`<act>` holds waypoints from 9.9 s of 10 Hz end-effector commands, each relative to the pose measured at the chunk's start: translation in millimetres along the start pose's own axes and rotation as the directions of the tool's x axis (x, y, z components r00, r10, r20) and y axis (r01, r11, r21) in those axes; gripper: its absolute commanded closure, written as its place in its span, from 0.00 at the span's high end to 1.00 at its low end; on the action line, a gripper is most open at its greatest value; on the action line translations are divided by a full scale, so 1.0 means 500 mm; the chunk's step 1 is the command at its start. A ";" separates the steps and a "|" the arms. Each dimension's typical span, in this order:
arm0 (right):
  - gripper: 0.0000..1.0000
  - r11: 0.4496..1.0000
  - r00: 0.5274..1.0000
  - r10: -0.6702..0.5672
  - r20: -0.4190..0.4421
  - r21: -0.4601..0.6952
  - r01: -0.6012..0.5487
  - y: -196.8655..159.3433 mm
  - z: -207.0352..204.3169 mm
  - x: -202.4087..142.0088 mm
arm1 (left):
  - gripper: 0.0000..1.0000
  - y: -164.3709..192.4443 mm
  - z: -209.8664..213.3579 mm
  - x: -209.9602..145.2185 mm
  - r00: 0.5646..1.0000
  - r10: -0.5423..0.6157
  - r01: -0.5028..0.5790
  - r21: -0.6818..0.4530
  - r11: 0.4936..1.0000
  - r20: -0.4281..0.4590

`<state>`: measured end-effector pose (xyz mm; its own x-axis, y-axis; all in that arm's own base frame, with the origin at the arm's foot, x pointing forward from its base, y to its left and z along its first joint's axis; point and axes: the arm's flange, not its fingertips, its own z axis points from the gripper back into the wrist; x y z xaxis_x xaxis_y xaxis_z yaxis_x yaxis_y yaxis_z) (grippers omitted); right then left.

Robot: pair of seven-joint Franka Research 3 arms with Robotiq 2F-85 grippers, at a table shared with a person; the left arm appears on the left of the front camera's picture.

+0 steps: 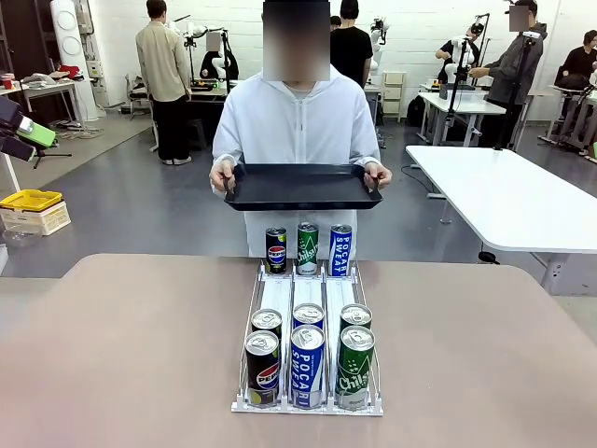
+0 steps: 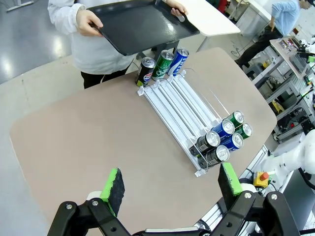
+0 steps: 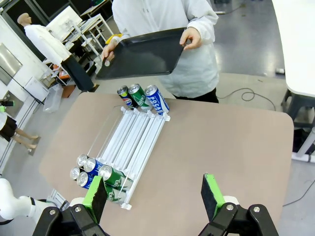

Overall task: Retrieve and hand over the desired beverage to the person.
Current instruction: Pick up a can of the same type that the person held from the Automatic Can Dispenser.

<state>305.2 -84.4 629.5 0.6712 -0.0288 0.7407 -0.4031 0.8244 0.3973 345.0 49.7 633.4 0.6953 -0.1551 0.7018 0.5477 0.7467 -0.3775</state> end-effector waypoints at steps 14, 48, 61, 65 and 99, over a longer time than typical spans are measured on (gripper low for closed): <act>1.00 1.000 1.000 0.008 0.001 0.023 -0.009 -0.003 -0.005 0.002 | 1.00 0.005 0.001 0.003 1.000 -0.018 0.019 -0.014 1.000 0.008; 1.00 1.000 1.000 0.008 0.001 0.023 -0.009 -0.003 -0.005 0.002 | 1.00 0.005 0.001 0.003 1.000 -0.018 0.019 -0.014 1.000 0.008; 1.00 1.000 1.000 0.008 0.001 0.023 -0.009 -0.003 -0.005 0.002 | 1.00 -0.473 -0.511 -0.011 0.796 0.004 0.139 0.189 0.972 -0.606; 1.00 1.000 1.000 0.008 0.001 0.023 -0.009 -0.003 -0.005 0.002 | 1.00 -0.604 -0.662 -0.063 0.857 0.233 0.023 0.487 0.873 -0.459; 1.00 1.000 1.000 0.008 0.001 0.023 -0.009 -0.003 -0.005 0.002 | 1.00 -0.606 -0.745 -0.099 0.744 0.528 -0.217 0.599 0.771 -0.410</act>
<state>305.5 -83.5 629.8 0.6716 -0.0257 0.7404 -0.4022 0.8267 0.3935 318.5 -401.7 488.1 0.9942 -0.0535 0.0929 0.0619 0.9940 -0.0898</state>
